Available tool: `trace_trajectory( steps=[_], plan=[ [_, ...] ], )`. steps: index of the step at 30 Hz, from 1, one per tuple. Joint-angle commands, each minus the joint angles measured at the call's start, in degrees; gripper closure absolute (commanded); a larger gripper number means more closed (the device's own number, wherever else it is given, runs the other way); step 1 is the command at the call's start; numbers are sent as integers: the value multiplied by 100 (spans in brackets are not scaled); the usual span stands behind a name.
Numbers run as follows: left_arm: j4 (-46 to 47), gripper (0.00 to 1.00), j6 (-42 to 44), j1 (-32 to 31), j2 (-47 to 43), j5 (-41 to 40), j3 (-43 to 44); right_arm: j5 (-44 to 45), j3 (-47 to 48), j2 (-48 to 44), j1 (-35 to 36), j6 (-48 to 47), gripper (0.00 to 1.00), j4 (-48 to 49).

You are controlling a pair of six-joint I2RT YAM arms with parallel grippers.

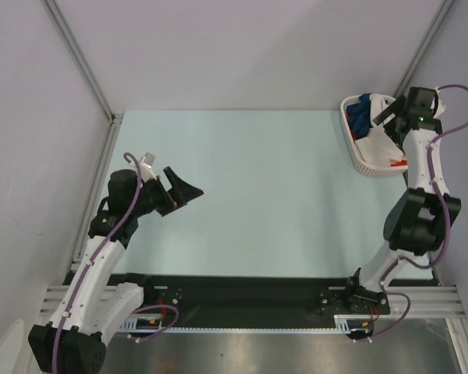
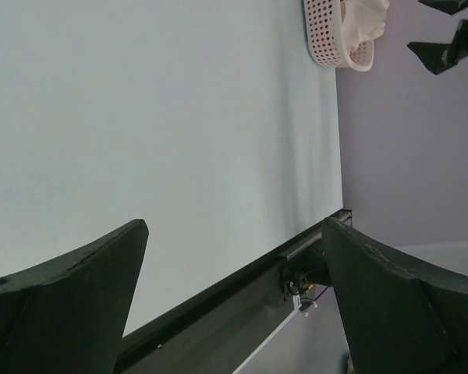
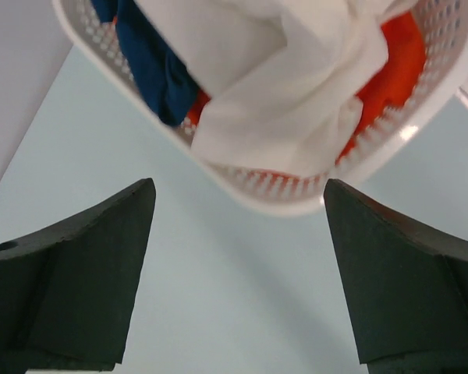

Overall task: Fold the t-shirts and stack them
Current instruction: Grab the tshirt from the pile, then move the tshirt to the center of the board

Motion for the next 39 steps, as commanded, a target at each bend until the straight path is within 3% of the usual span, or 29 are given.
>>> trace_trajectory(
  steps=[1,5,7,11,15,18,19,22,26,30,32,39],
  plan=[
    [31,0,507,12,144,170,460,234,1328,950,-237,-492,8,-68],
    [-479,5,1184,30,390,-225,1066,496,2772,2289,-326,-598,22,-770],
    [-698,7,1394,30,512,-401,1303,620,3020,2545,-369,-406,30,-885],
    [-858,18,1623,30,645,-428,1506,708,3363,3125,-378,-141,35,-991],
    [-937,22,1835,30,733,-472,1751,910,3592,3450,-352,26,41,-1132],
    [-1042,23,1958,30,716,-551,1813,778,3487,3556,-334,-87,53,-939],
    [-1077,23,2019,30,715,-595,1831,805,3548,3574,-334,-131,74,-904],
    [-1130,24,2116,30,698,-648,1972,884,3969,3557,-326,-272,99,-930],
    [-1060,27,2064,30,619,-648,1963,893,4969,3198,-273,-597,100,-817],
    [-1025,28,1967,30,452,-587,1972,577,4746,2197,-168,-817,100,254],
    [-1025,30,1862,30,338,-552,1998,209,4709,1635,-45,-817,100,973],
    [-1463,38,1563,30,-75,-130,2182,-1215,5465,379,614,-501,100,2092]
  ],
)
